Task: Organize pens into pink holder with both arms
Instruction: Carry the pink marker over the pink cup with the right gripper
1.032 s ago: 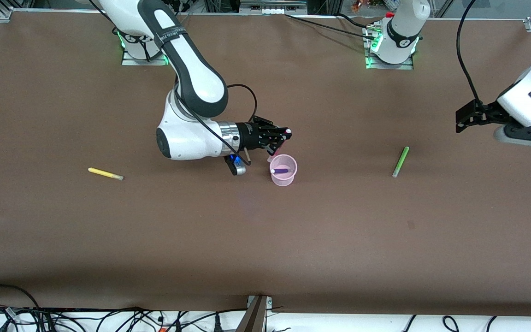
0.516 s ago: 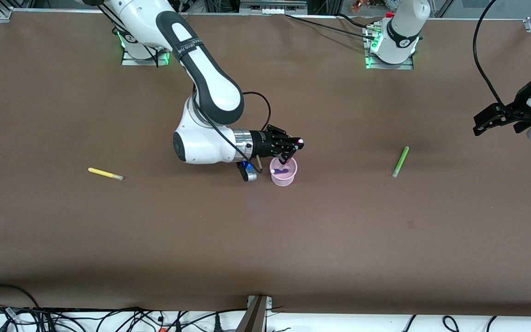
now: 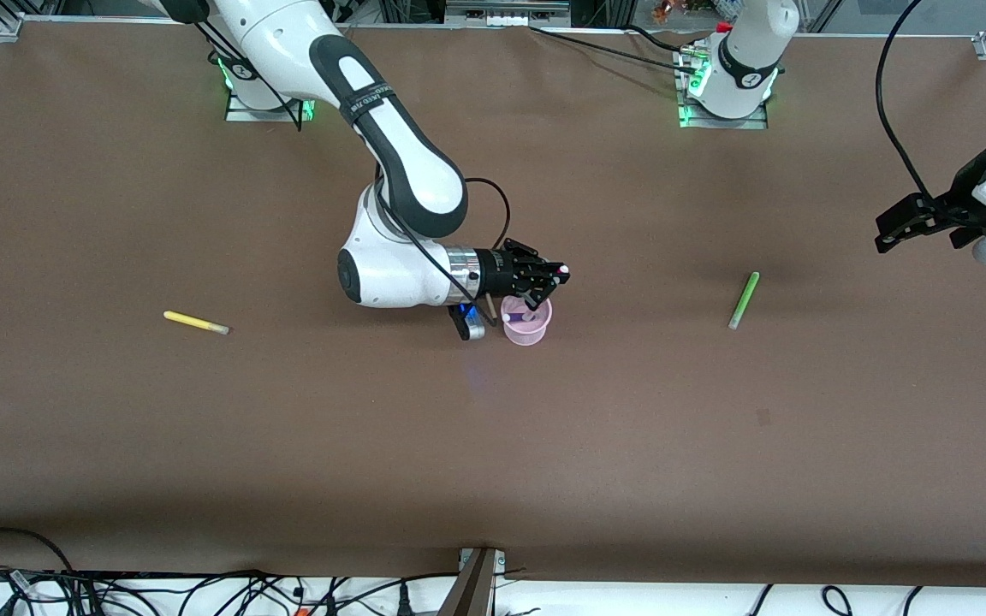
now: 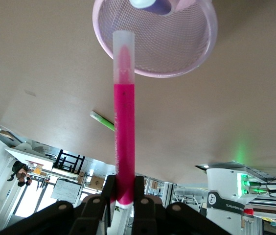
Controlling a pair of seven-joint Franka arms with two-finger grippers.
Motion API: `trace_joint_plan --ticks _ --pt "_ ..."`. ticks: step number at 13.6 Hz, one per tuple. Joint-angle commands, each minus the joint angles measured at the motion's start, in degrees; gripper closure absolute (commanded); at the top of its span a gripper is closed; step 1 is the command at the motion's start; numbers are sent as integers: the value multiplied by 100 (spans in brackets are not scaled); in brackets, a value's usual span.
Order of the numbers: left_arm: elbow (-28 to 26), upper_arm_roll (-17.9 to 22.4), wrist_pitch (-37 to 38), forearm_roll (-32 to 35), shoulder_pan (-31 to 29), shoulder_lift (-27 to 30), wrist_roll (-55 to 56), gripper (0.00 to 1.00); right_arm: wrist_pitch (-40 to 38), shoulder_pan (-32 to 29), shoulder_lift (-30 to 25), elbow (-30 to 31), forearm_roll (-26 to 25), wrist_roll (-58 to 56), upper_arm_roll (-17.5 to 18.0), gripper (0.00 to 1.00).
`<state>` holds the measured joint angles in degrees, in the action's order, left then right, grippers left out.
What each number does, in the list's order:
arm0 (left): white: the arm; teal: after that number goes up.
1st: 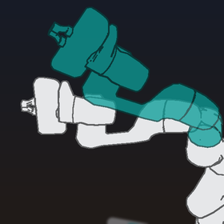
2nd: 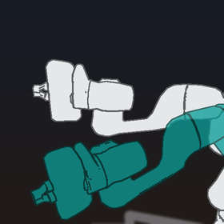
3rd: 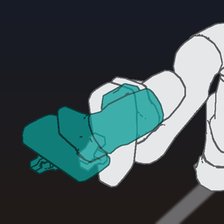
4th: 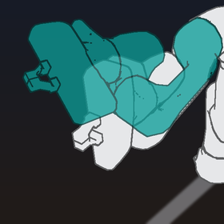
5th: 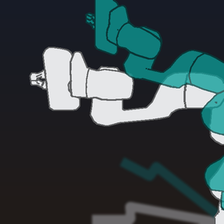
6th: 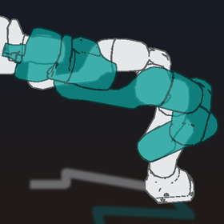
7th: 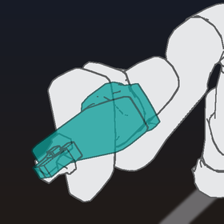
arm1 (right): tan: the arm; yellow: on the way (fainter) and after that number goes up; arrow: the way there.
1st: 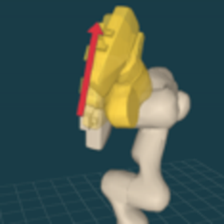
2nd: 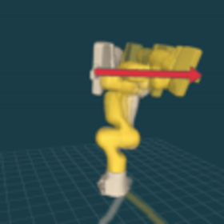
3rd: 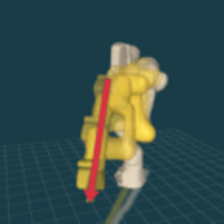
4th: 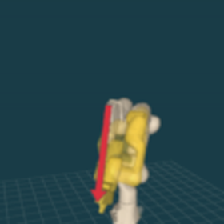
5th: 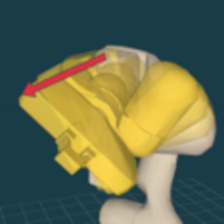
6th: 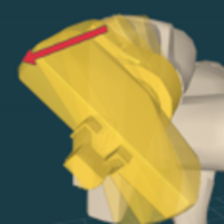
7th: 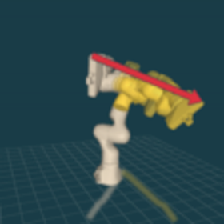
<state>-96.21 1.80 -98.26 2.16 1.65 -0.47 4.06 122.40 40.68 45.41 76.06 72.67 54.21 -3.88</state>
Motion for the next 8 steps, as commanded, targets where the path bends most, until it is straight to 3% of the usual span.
trace_joint_plan --ticks 1,8 --pt "32 -65 70 92 28 38 69 0 38 28 380 -469 90 -34 -7 100" --pt "33 -74 105 91 28 38 77 0 38 -51 512 -451 63 -385 -16 100"
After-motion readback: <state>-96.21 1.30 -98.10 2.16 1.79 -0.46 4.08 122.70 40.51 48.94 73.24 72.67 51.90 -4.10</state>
